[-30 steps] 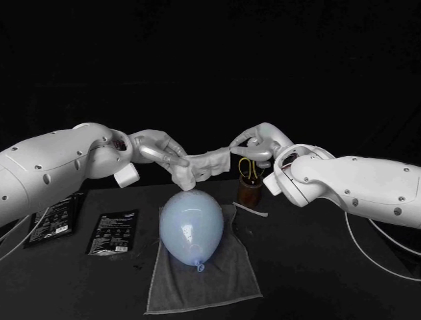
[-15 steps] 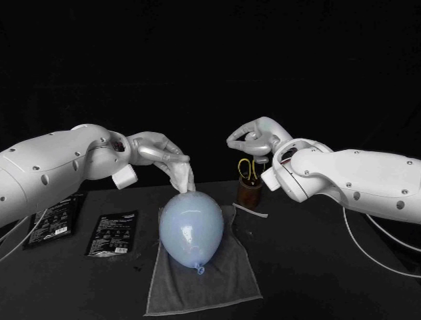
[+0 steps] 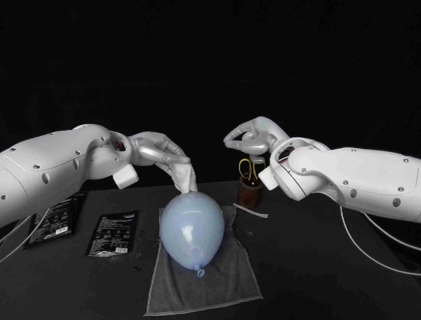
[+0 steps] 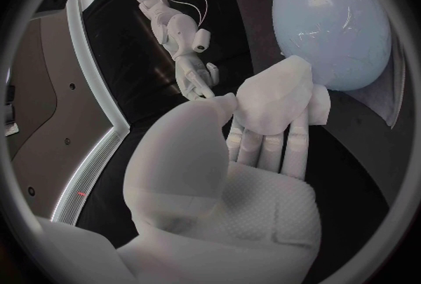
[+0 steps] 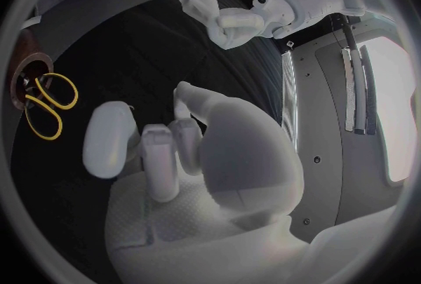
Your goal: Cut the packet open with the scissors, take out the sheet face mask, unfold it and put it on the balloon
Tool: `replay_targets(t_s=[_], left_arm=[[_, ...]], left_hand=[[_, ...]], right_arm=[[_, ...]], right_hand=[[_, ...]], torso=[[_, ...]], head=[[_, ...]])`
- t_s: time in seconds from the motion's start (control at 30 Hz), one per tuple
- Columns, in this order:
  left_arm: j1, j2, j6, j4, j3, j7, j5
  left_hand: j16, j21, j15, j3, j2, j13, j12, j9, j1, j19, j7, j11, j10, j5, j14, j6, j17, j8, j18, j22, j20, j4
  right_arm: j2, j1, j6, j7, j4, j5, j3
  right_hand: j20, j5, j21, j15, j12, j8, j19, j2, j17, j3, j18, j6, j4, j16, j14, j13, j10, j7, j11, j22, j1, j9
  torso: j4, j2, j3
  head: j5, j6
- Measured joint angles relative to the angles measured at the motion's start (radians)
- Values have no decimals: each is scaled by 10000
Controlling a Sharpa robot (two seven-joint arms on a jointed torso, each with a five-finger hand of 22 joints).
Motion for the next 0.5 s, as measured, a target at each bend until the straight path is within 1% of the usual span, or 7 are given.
replay_targets(t_s=[0.07,0.13,0.27,0.33,0.4,0.43,0.5], left_arm=[[0,4,27,11,1,4,39],[0,9,48,16,3,12,71],[11,23,79,18,7,18,86],[49,29,94,11,7,18,77],[111,33,113,-11,7,18,55],[137,35,121,-18,7,18,44],[236,42,158,-50,9,9,4]], left_hand=[[100,-1,-4,-66,-180,0,0,37,180,90,0,0,0,0,5,0,51,29,-2,0,-20,-209],[155,-4,-56,-109,-283,0,0,63,284,152,23,0,0,0,63,23,80,33,-3,0,-35,-356],[519,271,-184,-220,-497,147,297,9,565,457,76,-110,259,0,438,1,274,-130,-4,122,-207,-853],[677,459,-283,-274,-466,227,455,-67,763,572,92,-175,433,0,562,18,362,-183,-4,229,-322,-1133],[876,849,-379,-450,-408,327,643,-122,950,737,94,-212,547,-1,761,172,445,-293,-6,479,-487,-1527],[908,937,-391,-487,-403,341,672,-136,970,756,105,-214,575,-1,795,191,461,-319,-7,536,-512,-1591],[1028,1796,-434,-811,-256,578,957,-355,976,375,113,-211,569,-2,869,403,500,-600,-7,1201,-769,-2086]], right_arm=[[90,-1,117,46,-92,-23,-25],[159,-12,222,102,-157,-59,-45],[296,-51,428,262,-321,-162,-101],[355,-77,513,370,-412,-210,-124],[401,-106,575,478,-488,-248,-138],[416,-115,591,514,-513,-258,-144],[466,-145,642,627,-598,-289,-158]], right_hand=[[88,13,-279,81,-294,-132,-94,-112,1,-136,25,-149,-11,-4,-30,0,-237,120,73,-1,-112,-106],[126,13,-695,116,-759,-185,-316,-171,2,-223,175,-226,-50,-76,-28,-44,-609,194,124,-3,-165,-163],[229,12,-2416,148,-3223,-261,-1128,-307,7,-273,492,-302,-107,-655,-1,-1818,-2424,199,240,-55,-104,-281],[248,13,-3694,157,-4990,-272,-1712,-357,-190,-210,734,-315,-199,-1124,-25,-3307,-3484,211,268,-532,-59,-319],[253,-6,-5522,221,-6618,-301,-2520,-478,-1314,-56,1024,-248,-340,-1917,-429,-4801,-3741,230,215,-1347,-67,-373],[255,-13,-5662,224,-6751,-301,-2574,-477,-1411,-30,1033,-228,-343,-1984,-460,-4925,-3741,229,214,-1413,-67,-378],[248,-5,-6168,228,-7729,-301,-2683,-514,-1985,126,1089,-161,-413,-2374,-626,-5873,-3741,241,215,-1705,-30,-411]], torso=[[-2,1,-3],[-1,2,-2],[1,2,3],[1,3,7],[1,2,5],[1,3,5],[1,2,9]], head=[[-12,0],[-15,0],[-18,10],[-18,14],[-14,21],[-12,22],[1,35]])
